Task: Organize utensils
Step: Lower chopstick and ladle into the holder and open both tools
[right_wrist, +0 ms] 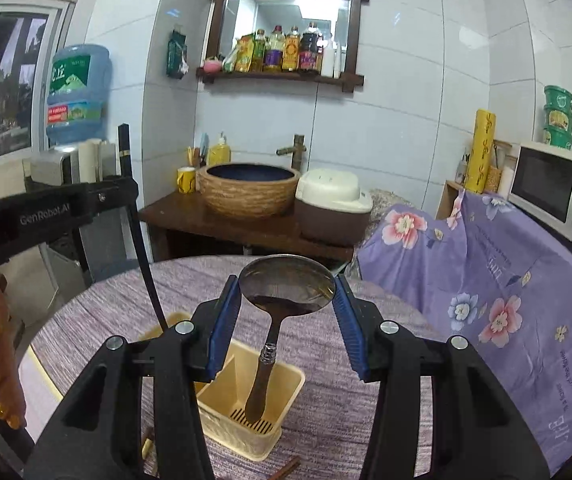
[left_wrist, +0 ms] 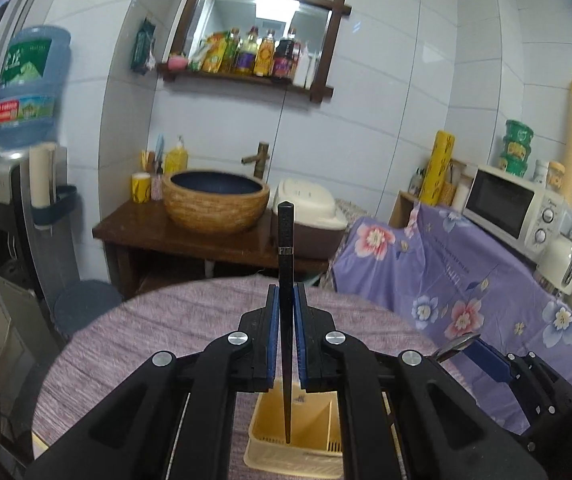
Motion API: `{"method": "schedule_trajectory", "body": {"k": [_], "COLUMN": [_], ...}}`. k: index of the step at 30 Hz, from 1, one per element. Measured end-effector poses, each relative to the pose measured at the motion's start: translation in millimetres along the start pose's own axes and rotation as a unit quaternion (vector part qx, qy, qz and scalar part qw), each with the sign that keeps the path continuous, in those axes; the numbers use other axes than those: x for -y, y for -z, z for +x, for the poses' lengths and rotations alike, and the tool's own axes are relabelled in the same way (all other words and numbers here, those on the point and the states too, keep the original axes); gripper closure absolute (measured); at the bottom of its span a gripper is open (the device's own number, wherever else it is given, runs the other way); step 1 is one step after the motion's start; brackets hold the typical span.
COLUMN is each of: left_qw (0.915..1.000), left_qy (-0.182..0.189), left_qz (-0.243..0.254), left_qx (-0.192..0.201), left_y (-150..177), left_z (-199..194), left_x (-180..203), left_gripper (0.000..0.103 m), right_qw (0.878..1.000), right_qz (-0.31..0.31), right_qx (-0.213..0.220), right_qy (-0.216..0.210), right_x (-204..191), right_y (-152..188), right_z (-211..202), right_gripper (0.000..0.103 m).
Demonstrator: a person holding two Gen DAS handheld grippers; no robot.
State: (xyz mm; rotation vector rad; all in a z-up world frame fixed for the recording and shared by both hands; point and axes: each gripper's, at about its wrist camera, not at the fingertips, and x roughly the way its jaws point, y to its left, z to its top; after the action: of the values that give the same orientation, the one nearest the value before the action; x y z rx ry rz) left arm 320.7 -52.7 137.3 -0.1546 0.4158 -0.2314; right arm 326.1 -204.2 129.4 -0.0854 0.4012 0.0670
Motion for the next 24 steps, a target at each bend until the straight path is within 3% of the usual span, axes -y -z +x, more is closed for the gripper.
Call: {"method": "schedule_trajectory", "body": {"k": [10,19,22,24], "left_qw": [0.9988,0.9979,0.9983,0.9986], "left_qy": [0.001,-0.005,-0.002,0.002], "left_qz": [0.008,0.016,0.015,0.016], "left_qx": [-0.047,-0.062,-0.056,-0.051], "left_y": [39,48,46,45], "left_z": [20,26,19,12], "left_x": [-7,-4,-4,-5], "left_gripper": [0.095,0.095,0.094,0.088], "right_qw": [0.999,1.0,1.0,1.0], "right_qz": [-0.003,-0.004,-0.007,-0.006], "right_qx": [-0.036,-0.03,-0.017,-0.01], "right_qy": [-0.007,-0.002,0.003,0.005], "right_x": [-7,-6,-7,-7], "right_y": [46,54,55,54], "right_z": [24,23,18,12], "right_gripper": [0.055,0.054,0.033,0.031]}}
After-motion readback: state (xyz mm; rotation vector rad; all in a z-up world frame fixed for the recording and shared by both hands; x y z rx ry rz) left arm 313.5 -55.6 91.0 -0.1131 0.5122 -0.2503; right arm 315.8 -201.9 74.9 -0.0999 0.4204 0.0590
